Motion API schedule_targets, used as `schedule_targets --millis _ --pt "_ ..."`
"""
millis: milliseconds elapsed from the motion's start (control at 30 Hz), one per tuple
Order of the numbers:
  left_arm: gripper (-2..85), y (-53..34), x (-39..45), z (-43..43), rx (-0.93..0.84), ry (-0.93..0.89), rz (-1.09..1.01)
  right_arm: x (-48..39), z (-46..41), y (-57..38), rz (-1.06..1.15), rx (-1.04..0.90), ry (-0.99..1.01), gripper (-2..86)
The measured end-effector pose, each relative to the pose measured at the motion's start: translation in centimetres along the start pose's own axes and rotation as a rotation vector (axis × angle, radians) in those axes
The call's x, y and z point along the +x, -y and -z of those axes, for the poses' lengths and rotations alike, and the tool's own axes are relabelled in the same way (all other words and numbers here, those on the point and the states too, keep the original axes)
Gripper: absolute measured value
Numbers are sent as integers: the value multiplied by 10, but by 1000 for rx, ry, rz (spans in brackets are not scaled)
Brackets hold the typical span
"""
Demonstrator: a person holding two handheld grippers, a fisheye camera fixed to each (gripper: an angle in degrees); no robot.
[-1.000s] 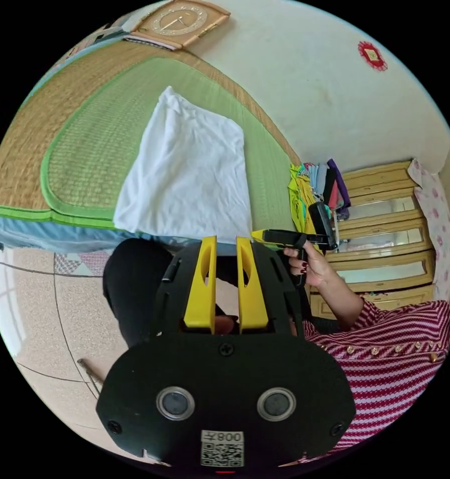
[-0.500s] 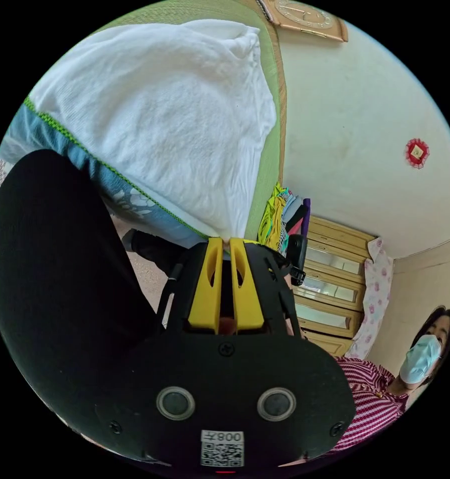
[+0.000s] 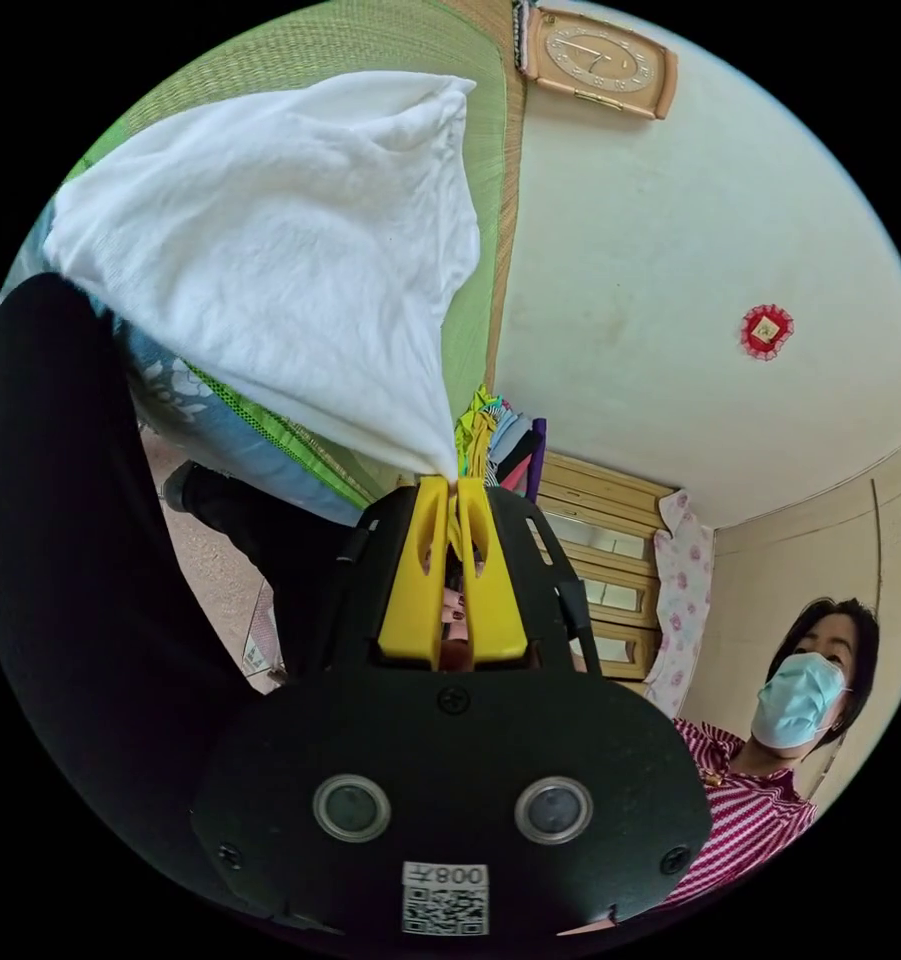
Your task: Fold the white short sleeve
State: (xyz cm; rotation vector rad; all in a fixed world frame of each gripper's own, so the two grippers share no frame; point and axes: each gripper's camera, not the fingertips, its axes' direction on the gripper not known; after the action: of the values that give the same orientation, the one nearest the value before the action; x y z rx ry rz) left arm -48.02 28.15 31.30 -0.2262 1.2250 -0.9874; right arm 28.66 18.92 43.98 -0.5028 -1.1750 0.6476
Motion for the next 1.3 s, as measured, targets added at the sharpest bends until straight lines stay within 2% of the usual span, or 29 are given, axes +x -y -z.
schedule_targets --millis 333,467,667,733,833,1000,1133,1200,1300 --pt "19 4 2 -14 0 -4 16 13 26 -12 -32 -6 103 71" --pt "25 3 7 -14 -28 52 -5 14 41 -19 -28 -11 145 42" --pt "43 -11 27 30 49 197 -73 -4 66 -26 -2 -33 99 22" --pt "57 -14 42 59 133 288 -119 -10 73 -27 8 -36 85 21" --pt "76 -8 57 77 164 448 -172 -19 80 -29 21 -49 46 19" --pt "101 18 77 53 63 685 -263 -28 89 -37 22 -48 40 18" --pt "115 41 81 8 -127 729 -319 -34 94 -43 19 -45 31 18" --pt "109 45 85 -8 -167 776 -343 -38 98 -47 18 -40 28 18" --pt "75 48 88 -21 -217 727 -344 -43 101 -52 18 -40 13 18"
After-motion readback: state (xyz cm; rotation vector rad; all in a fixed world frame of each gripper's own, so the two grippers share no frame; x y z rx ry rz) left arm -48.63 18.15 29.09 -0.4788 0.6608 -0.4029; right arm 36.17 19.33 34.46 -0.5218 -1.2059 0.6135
